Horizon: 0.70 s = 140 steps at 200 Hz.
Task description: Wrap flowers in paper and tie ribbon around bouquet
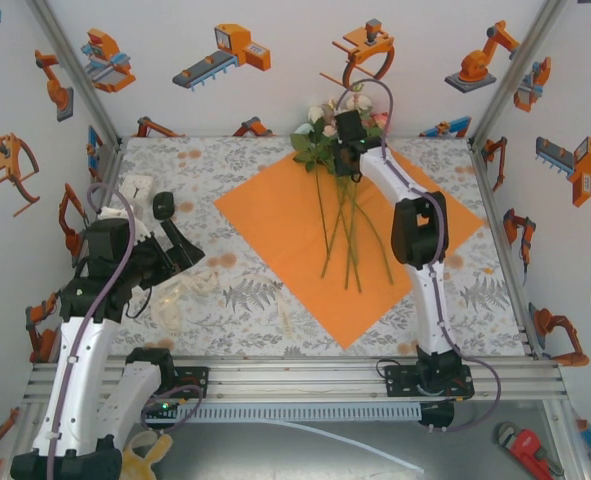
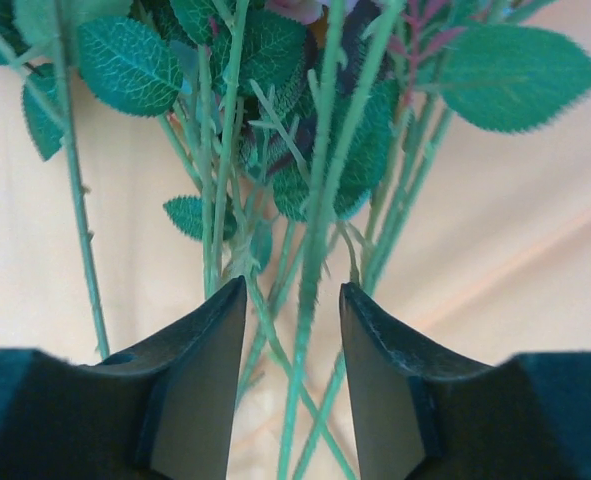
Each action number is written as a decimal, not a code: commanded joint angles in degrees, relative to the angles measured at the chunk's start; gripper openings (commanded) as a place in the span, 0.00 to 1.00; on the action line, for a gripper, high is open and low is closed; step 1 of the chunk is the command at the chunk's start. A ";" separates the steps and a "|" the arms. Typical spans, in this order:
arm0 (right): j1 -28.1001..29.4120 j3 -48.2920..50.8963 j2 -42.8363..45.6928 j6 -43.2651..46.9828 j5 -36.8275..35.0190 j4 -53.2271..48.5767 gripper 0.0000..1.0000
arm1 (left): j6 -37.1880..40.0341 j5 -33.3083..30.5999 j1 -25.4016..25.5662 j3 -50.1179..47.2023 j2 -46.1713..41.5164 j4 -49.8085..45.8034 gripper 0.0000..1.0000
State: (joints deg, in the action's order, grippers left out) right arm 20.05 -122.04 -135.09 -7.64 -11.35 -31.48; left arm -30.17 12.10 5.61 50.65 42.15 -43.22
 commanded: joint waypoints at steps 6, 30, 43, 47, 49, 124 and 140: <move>-0.01 5.90 12.09 0.11 -1.56 0.58 0.47 | -2.10 2.77 1.00 -1.62 1.10 3.51 0.97; -0.01 14.82 22.44 0.21 -1.24 0.46 0.50 | -0.83 2.26 6.79 -2.89 2.82 7.75 0.97; 0.00 22.56 30.14 -4.16 1.16 -0.66 0.50 | 2.53 0.37 13.54 -3.28 5.20 11.46 0.97; -0.09 25.76 33.14 -6.58 2.83 -0.65 0.50 | 3.83 -0.27 15.77 -3.21 6.24 12.51 0.97; -0.10 27.61 34.39 -7.98 3.73 -0.67 0.50 | 4.41 -0.64 16.86 -3.15 6.66 13.00 0.97; 14.00 75.93 82.70 -54.01 4.64 -20.74 0.65 | 23.91 -0.53 38.74 -4.42 17.30 31.20 0.97; 18.95 80.15 84.41 -61.52 5.77 -22.42 0.65 | 28.45 0.57 41.45 -6.69 15.96 34.12 0.97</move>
State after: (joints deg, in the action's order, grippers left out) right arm 33.67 -46.59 -52.31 -51.94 -4.21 -45.87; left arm -12.34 10.68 43.86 46.59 59.92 -16.58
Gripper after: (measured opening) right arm 0.644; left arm 0.973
